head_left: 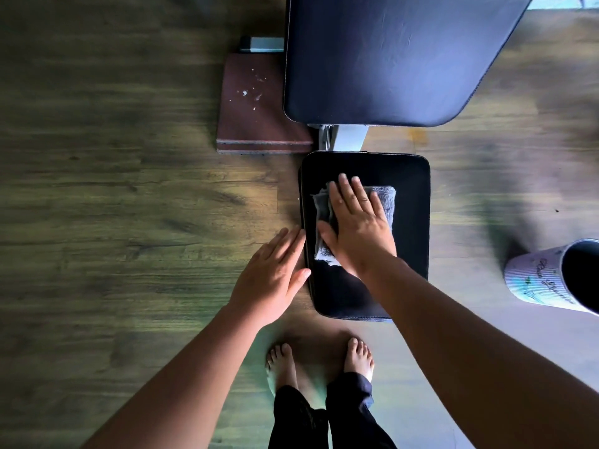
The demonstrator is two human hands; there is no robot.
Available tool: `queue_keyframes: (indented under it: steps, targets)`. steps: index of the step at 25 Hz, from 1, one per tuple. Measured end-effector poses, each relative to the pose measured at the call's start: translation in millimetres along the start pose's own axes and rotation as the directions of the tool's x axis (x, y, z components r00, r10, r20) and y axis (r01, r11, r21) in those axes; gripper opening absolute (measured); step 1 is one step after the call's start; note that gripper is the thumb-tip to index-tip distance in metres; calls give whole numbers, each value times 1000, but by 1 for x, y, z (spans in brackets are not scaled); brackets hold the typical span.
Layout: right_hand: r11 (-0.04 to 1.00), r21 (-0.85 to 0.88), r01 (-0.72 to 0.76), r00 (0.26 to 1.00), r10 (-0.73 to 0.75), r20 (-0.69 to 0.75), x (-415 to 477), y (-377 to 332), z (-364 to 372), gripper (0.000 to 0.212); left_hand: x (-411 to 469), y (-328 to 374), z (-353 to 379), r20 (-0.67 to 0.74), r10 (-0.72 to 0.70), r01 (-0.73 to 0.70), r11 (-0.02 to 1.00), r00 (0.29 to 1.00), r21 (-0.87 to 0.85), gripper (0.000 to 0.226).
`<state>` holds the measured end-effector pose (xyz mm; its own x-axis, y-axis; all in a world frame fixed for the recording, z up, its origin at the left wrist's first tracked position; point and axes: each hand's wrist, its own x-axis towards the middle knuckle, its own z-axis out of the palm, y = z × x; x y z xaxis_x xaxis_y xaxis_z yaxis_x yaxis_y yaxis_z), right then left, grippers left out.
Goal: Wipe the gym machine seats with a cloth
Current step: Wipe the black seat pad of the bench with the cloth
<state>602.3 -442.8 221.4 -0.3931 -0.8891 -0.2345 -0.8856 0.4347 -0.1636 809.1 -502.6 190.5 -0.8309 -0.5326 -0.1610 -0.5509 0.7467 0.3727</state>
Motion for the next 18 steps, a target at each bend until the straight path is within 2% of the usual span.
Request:
queue_keyframes:
  steps: [2, 6, 9, 12, 14, 16, 18]
  targets:
    - [1000, 15, -27, 1000, 27, -9, -9, -8, 4, 73, -1, 1, 0, 3, -1, 1, 1000, 1000, 1, 66]
    - [996, -9, 91, 996, -91, -2, -88, -16, 18, 73, -2, 2, 0, -9, 11, -11, 1000, 1000, 9, 67]
    - [987, -32, 157, 987, -156, 42, -73, 2, 15, 73, -4, 2, -2, 3, 23, -23, 1000, 1000, 18, 67]
    - [1000, -5, 2, 1000, -2, -11, -18, 5, 4, 72, -3, 2, -4, 3, 21, -22, 1000, 1000, 11, 67]
    - [997, 23, -77, 996, 78, -35, -13, -6, 5, 72, -2, 2, -4, 5, 12, -12, 1000, 1000, 11, 67]
    - [1000, 12, -26, 999, 27, -24, -46, -16, 12, 71, -3, 4, -5, 0, 21, -21, 1000, 1000, 21, 67]
    - [996, -15, 90, 996, -90, -7, -87, -12, 19, 72, -4, 6, -6, -6, 35, -35, 999, 999, 25, 68]
